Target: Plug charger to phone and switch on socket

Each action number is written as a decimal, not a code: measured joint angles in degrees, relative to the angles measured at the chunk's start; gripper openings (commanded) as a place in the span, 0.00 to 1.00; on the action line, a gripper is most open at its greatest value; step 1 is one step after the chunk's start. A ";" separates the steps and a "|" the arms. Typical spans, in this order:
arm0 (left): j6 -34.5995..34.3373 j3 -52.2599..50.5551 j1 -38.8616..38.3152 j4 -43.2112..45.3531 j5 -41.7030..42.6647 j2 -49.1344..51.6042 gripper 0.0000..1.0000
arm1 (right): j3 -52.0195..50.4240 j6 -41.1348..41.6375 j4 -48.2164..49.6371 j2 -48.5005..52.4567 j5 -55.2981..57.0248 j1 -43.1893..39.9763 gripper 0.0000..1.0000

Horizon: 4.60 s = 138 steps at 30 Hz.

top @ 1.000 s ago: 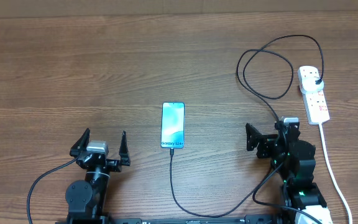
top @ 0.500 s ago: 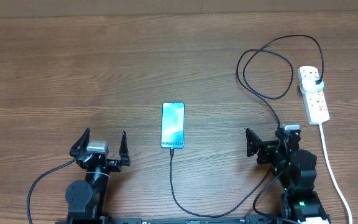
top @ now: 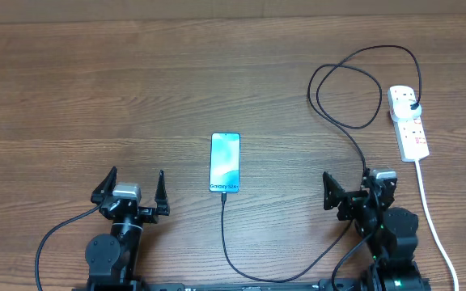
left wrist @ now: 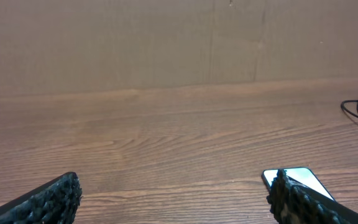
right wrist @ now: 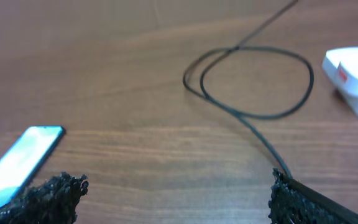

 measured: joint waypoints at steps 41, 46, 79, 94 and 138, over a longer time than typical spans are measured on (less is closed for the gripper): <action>0.00 0.00 0.00 0.00 -0.02 0.00 1.00 | 0.00 1.60 -0.07 -13.68 -1.49 0.02 1.00; 0.00 0.02 0.00 0.00 -0.02 0.00 0.99 | 0.00 1.57 -0.02 -13.68 -1.49 0.02 1.00; 0.00 0.00 0.00 0.00 -0.02 0.00 1.00 | 0.00 1.57 -0.02 -13.68 -1.49 0.02 1.00; 0.00 0.02 0.00 0.00 -0.02 0.00 1.00 | 0.00 1.55 -0.04 -13.68 -1.49 0.02 1.00; 0.00 0.00 0.00 0.00 -0.02 0.00 1.00 | 0.00 1.60 -0.04 -13.68 -1.51 0.02 1.00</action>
